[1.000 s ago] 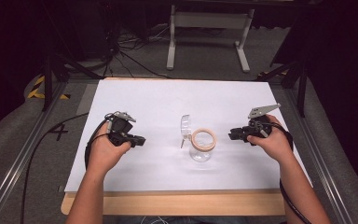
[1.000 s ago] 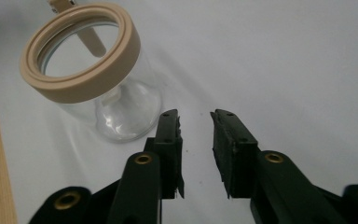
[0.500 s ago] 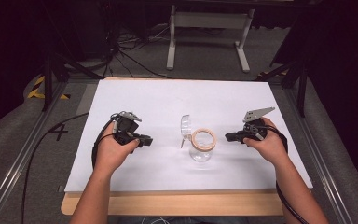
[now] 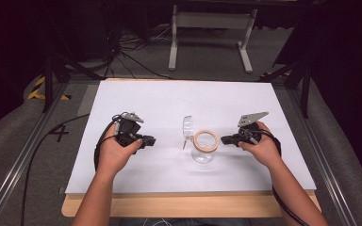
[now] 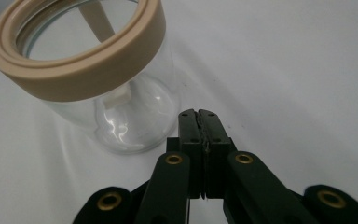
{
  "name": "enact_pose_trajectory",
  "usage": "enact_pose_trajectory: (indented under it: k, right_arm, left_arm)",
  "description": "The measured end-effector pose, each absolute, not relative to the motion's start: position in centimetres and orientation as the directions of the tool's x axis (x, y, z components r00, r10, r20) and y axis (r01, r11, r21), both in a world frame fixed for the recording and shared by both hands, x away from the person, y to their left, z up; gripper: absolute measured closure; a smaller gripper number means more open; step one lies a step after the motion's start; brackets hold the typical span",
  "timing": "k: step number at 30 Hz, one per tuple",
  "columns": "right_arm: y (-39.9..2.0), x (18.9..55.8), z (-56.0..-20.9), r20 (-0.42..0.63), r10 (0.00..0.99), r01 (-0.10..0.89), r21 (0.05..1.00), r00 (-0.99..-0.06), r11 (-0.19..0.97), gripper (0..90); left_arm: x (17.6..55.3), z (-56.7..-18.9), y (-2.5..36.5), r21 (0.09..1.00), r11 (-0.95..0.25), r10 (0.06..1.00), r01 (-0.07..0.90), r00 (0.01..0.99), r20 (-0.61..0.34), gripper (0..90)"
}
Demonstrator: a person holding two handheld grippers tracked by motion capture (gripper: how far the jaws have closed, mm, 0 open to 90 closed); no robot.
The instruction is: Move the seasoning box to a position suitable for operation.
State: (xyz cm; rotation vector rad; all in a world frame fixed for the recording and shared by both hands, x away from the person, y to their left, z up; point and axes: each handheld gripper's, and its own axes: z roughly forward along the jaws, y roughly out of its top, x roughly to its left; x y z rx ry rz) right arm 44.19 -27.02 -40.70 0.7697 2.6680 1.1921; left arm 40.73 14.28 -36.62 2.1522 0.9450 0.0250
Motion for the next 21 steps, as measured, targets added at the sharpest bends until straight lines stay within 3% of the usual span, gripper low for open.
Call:
enact_pose_trajectory:
  k: [21]
  right_arm:
    - [-25.2, 45.3, -41.6, 0.081, 0.460, 0.341, 0.784, -0.884, 0.519, 89.8]
  left_arm:
    - [41.1, -37.3, 14.4, 0.651, -0.431, 0.640, 0.625, 0.720, -0.268, 79.8]
